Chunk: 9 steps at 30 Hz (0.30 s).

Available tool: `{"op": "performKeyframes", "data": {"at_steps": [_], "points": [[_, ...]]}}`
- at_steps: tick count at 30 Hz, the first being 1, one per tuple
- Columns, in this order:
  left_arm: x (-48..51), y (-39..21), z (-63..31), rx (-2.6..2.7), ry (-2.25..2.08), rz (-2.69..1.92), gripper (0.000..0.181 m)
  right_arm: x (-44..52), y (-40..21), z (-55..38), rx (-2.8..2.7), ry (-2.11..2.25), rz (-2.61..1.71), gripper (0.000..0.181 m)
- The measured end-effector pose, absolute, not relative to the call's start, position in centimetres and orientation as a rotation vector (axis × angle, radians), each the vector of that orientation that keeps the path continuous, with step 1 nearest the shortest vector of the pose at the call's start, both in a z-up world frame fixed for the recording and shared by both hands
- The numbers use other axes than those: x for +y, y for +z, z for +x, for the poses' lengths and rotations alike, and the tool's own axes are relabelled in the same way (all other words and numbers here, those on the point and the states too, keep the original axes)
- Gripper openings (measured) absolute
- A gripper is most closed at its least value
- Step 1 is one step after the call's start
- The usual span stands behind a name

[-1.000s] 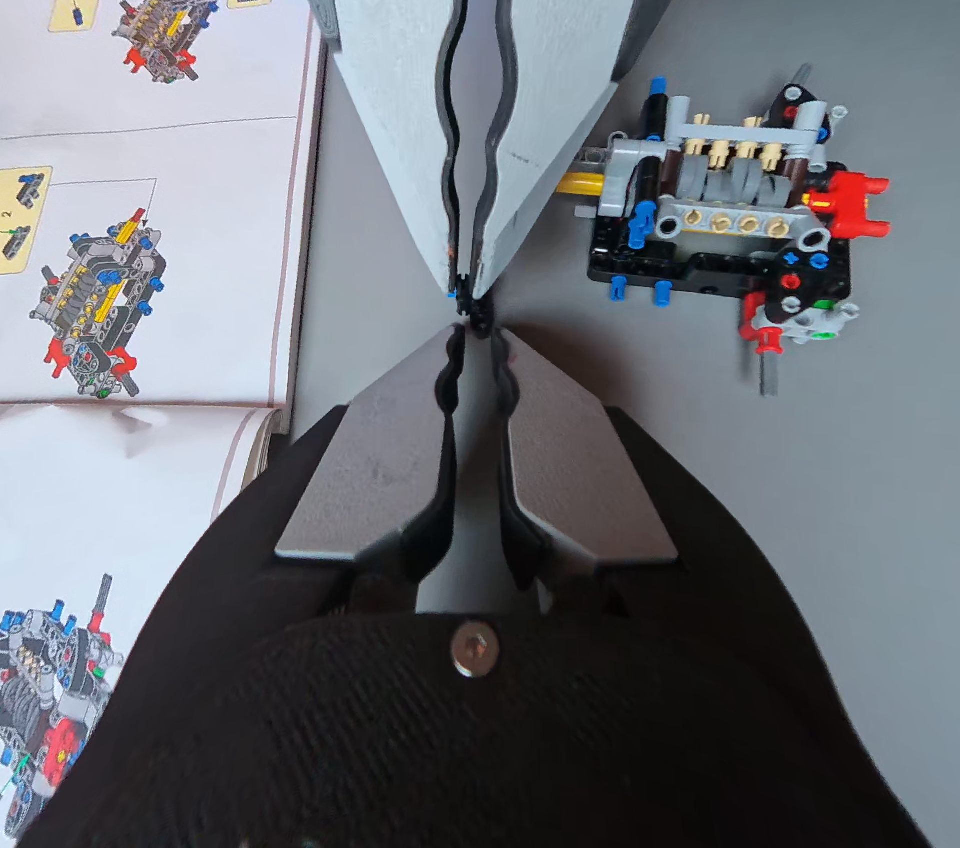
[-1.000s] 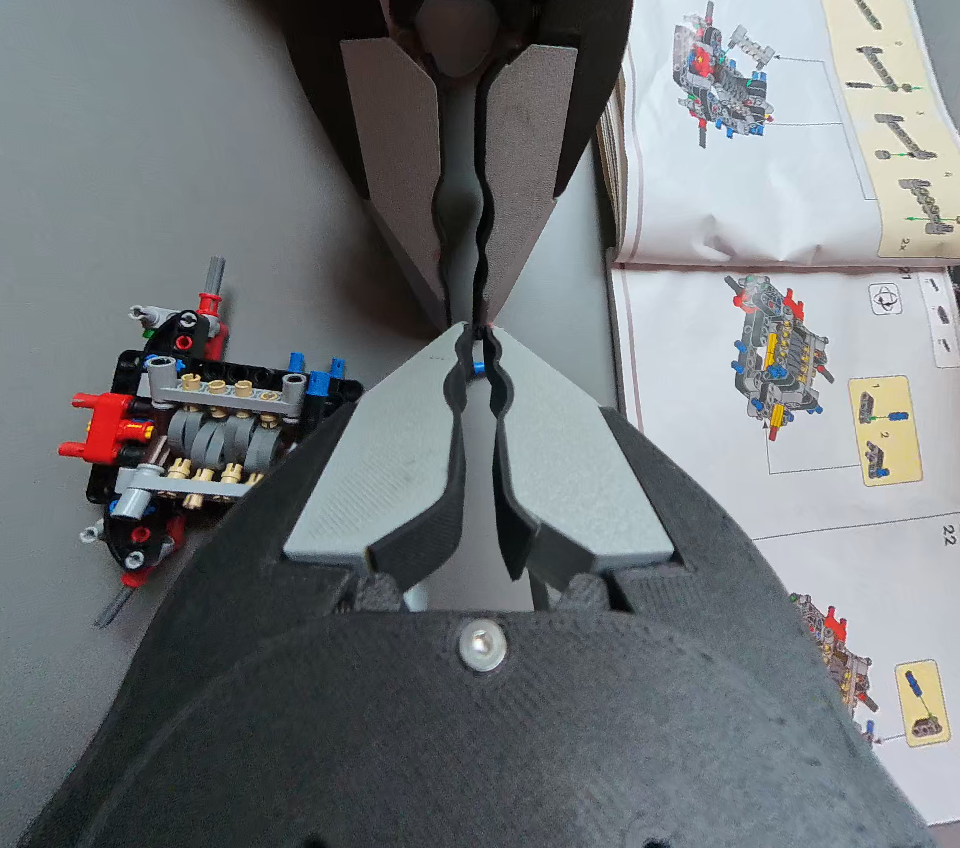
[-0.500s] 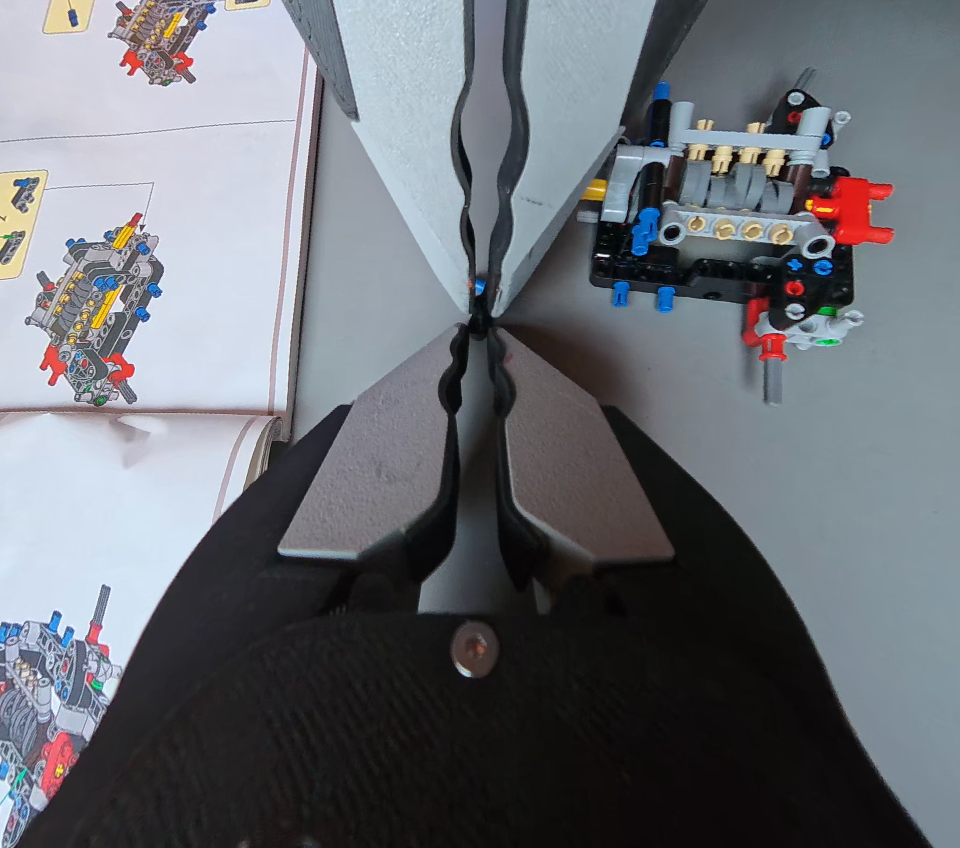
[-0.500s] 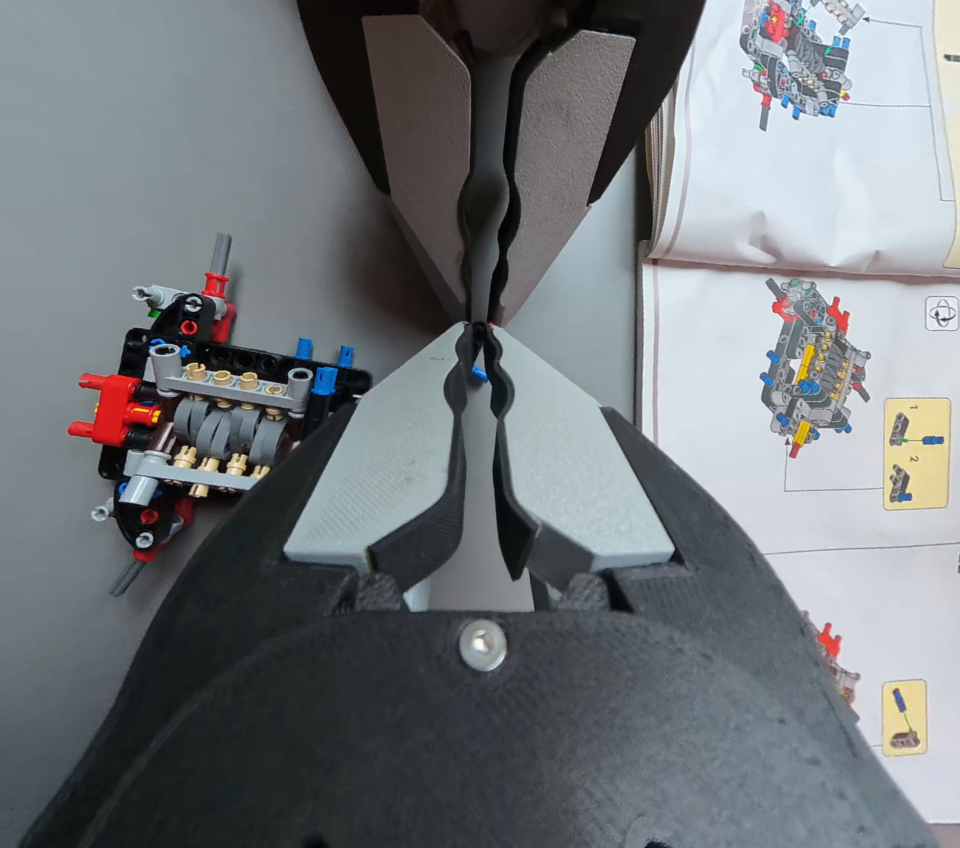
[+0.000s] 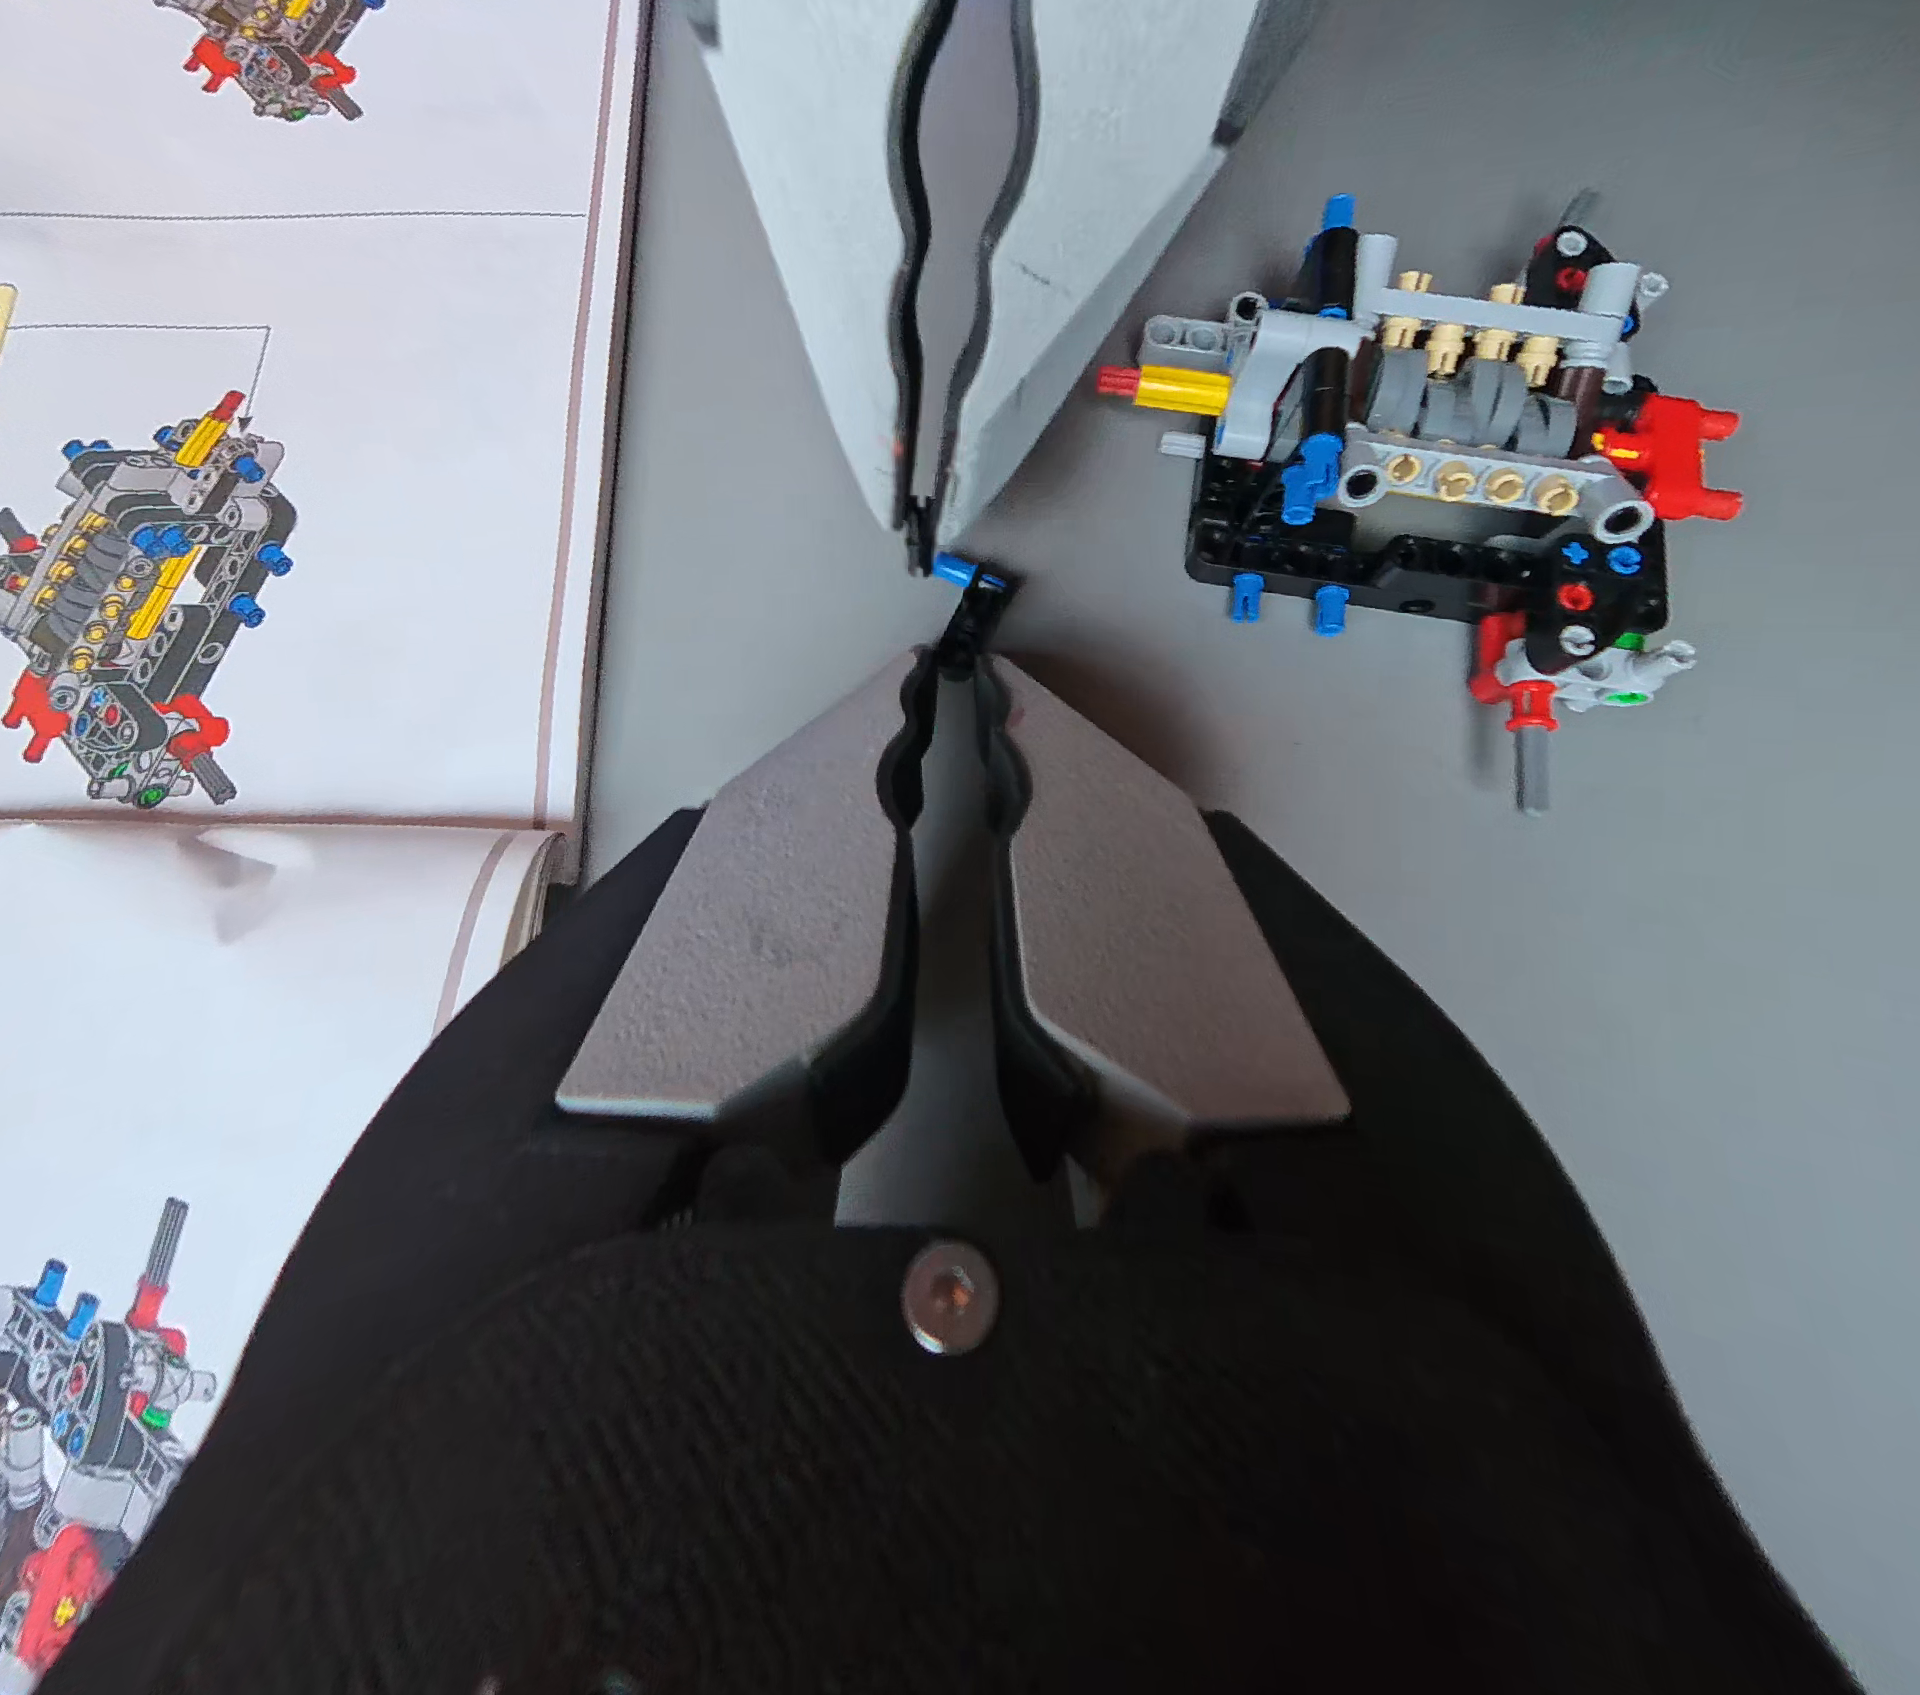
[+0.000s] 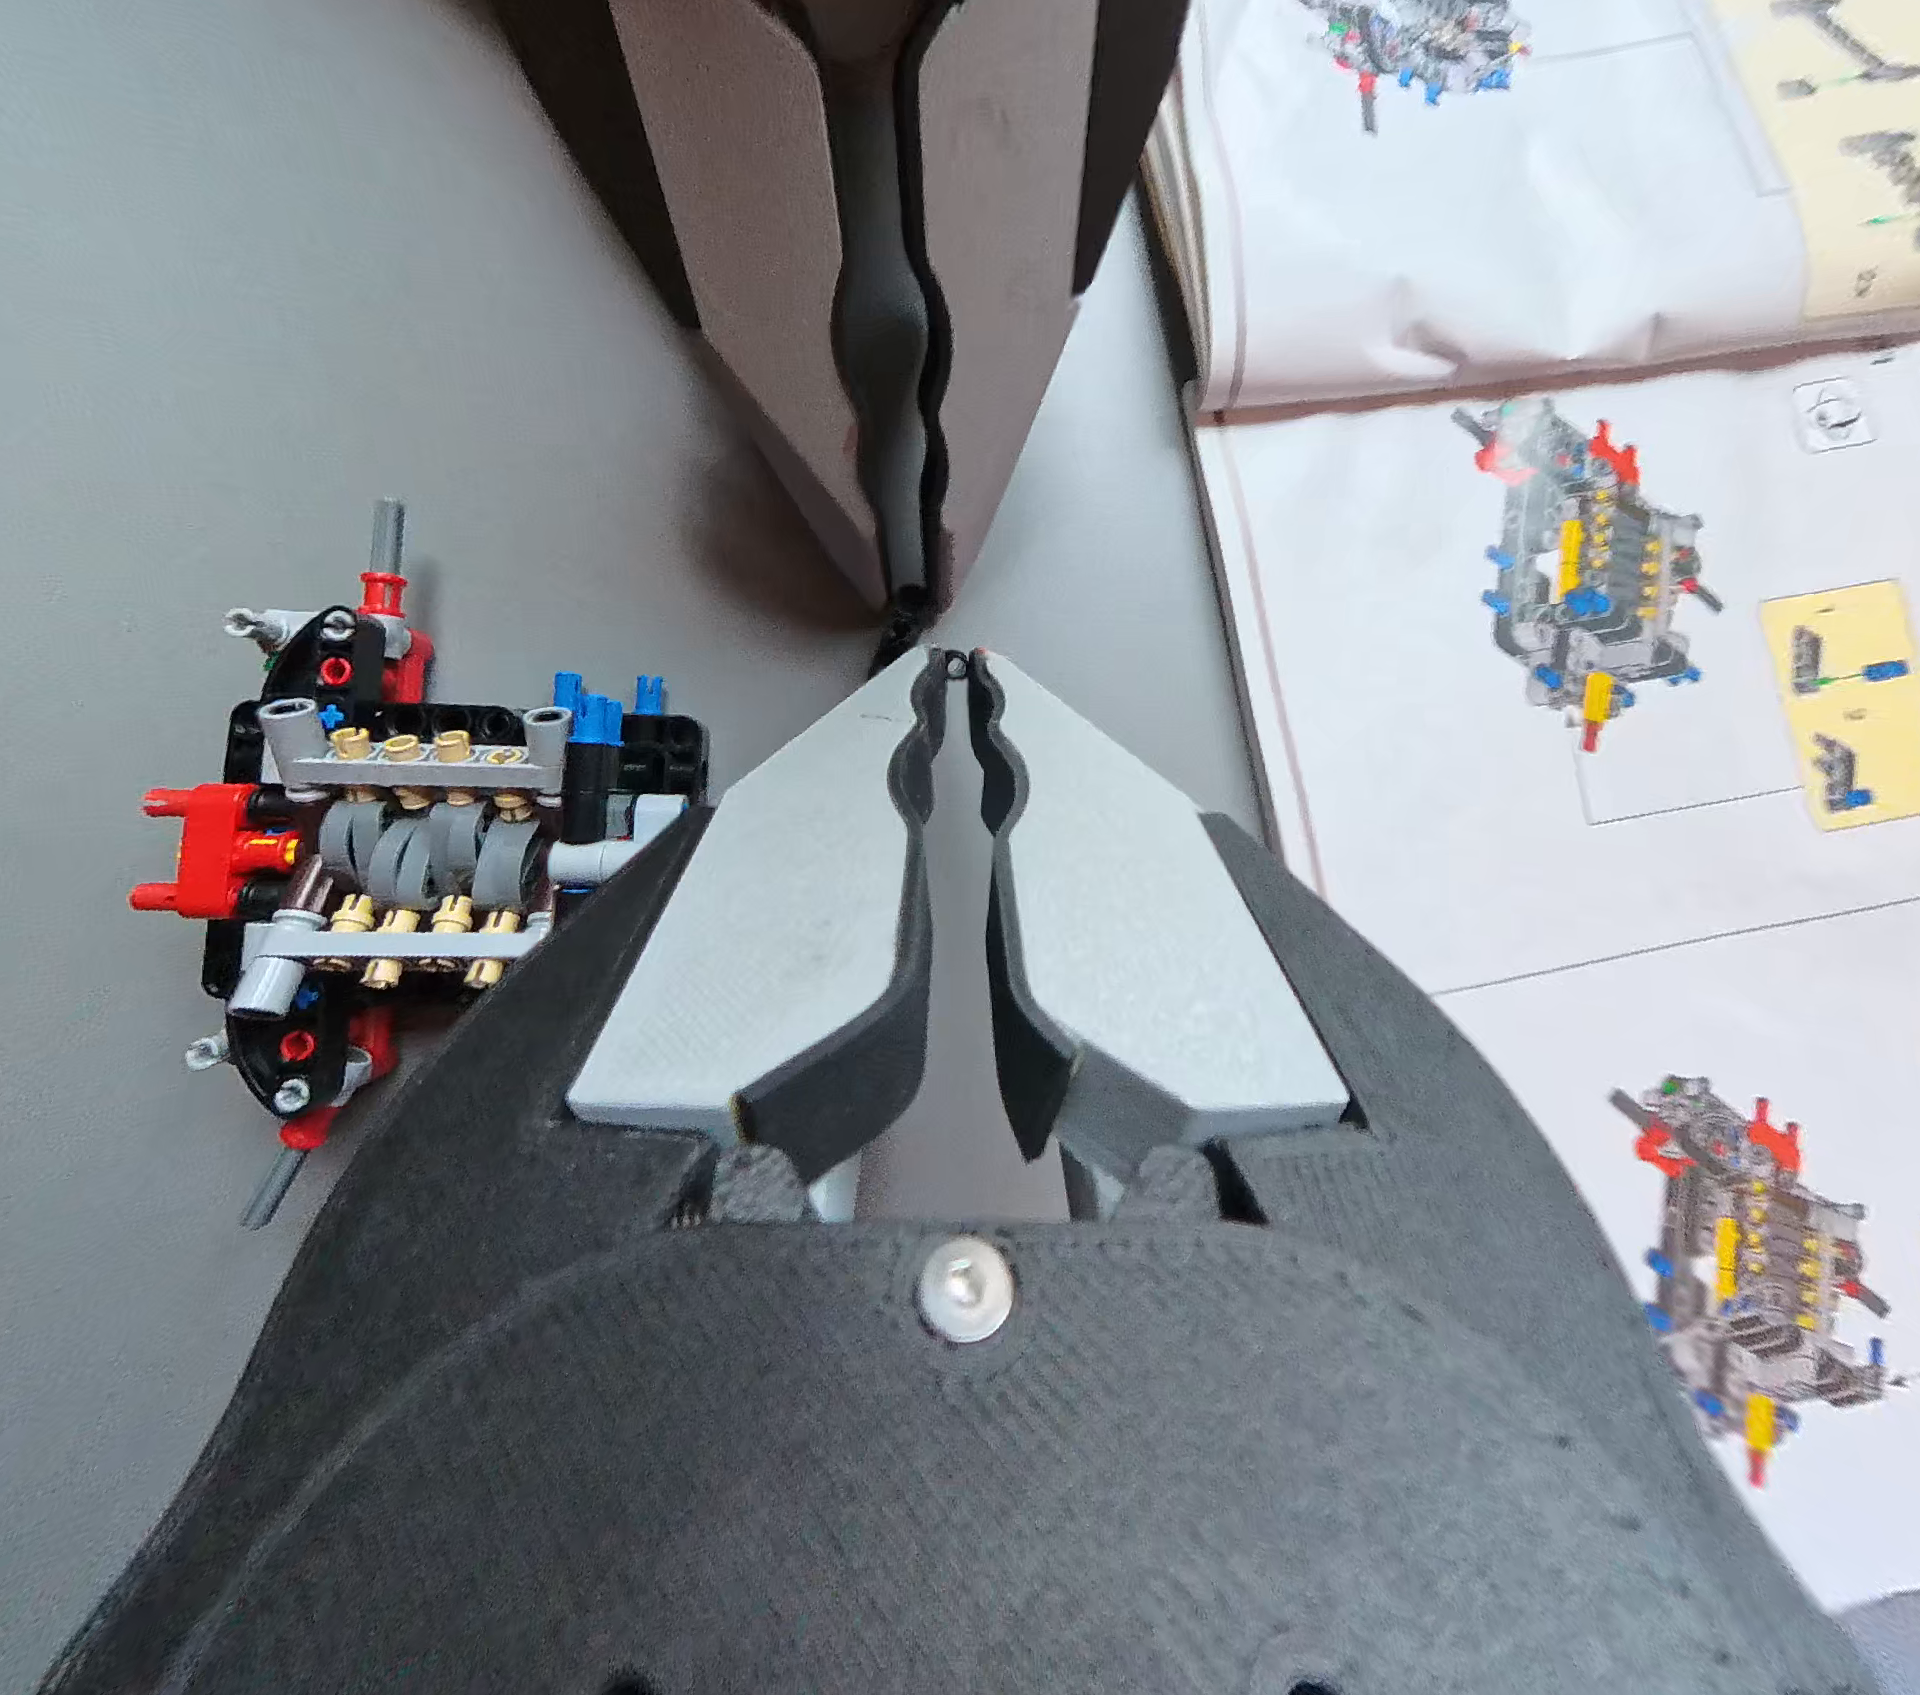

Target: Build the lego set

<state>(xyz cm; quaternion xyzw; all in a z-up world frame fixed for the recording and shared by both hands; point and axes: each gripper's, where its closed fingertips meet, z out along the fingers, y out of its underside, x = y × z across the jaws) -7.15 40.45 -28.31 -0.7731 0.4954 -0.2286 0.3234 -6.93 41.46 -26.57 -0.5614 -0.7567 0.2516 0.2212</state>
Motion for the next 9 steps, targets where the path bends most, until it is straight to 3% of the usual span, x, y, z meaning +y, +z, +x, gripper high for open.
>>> {"op": "performKeyframes", "data": {"at_steps": [9], "points": [[42.4, -28.0, -9.2, 1.165, -0.433, -2.048, 0.002, 39.3, -26.2, -7.0, -2.043, 0.718, -1.551, 0.001]]}}
